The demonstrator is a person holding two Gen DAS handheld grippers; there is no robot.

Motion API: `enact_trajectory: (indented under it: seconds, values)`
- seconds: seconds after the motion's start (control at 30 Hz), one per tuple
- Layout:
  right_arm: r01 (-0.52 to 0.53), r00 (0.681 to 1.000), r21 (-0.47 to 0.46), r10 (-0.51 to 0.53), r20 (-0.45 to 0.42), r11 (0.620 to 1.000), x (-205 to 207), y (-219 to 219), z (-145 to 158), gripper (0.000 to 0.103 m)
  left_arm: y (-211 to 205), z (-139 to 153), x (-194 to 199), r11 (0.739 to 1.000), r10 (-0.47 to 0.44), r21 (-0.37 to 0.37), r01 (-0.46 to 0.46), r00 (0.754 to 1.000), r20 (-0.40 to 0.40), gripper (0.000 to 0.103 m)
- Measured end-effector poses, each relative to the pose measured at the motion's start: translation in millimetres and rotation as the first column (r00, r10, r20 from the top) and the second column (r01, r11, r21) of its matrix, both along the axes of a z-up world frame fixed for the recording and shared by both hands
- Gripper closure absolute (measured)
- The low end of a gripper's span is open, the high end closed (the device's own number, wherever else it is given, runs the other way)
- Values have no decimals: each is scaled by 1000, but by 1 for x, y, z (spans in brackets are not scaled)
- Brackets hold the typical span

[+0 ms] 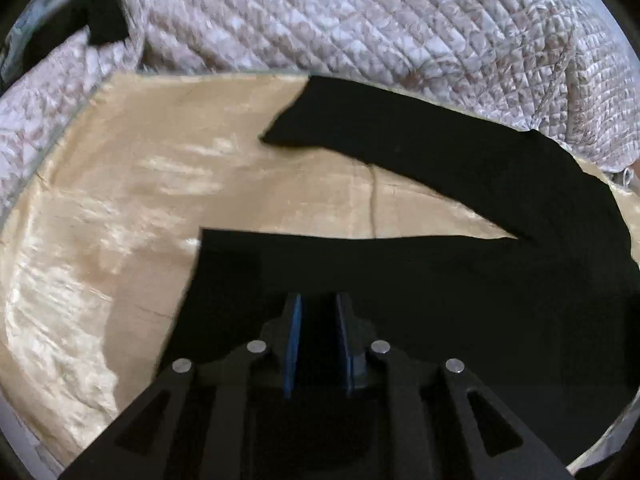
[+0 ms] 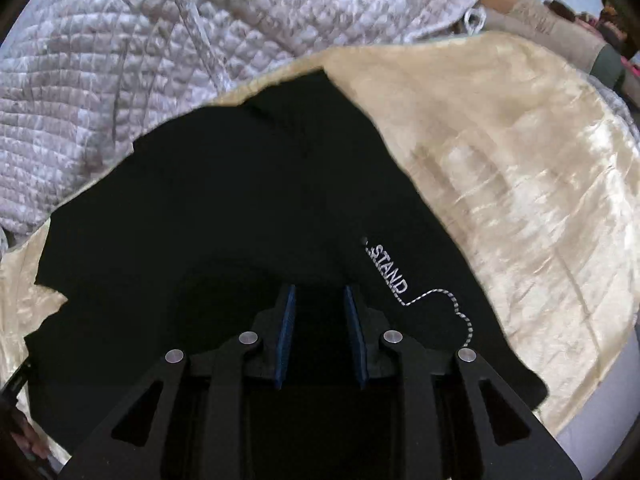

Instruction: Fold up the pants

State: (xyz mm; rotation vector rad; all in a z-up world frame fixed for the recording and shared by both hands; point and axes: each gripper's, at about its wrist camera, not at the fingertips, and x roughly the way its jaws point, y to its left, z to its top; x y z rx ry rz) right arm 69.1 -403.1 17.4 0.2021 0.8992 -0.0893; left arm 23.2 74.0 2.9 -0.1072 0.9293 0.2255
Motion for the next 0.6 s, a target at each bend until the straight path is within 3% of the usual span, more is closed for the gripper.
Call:
enact_trajectory:
  seconds: [0.03, 0.1, 0.13, 0.23, 0.33, 0.4, 0.6]
  values:
    - [-12, 999, -35, 13, 41, 999, -5, 6, 8, 78, -2, 3, -3, 999, 9, 32, -9, 1000, 5, 83]
    - [-50, 994, -78, 57, 93, 996, -15, 18, 17, 76, -5, 12, -8, 1000, -10, 23, 9, 999, 47, 80]
    - [-69, 991, -84, 78, 109, 994, -19, 23, 18, 70, -8, 14, -10, 1000, -16, 24, 15, 998, 55, 79]
    - [-136, 985, -106, 147, 94, 985, -10, 44, 10, 66, -24, 15, -9, 997, -75, 29, 73, 994, 78, 74]
    - [-192, 980, -75, 194, 30, 979, 8, 61, -3, 66, -32, 2, 1, 995, -95, -11, 96, 995, 38, 74]
    - [-190, 982, -101, 190, -4, 977, 4, 66, -11, 66, -33, -4, 5, 996, -84, 3, 84, 996, 11, 74]
    - [-234, 965, -151, 248, 83, 960, -10, 87, 6, 66, -29, 6, -12, 994, -41, 100, 37, 998, 41, 74]
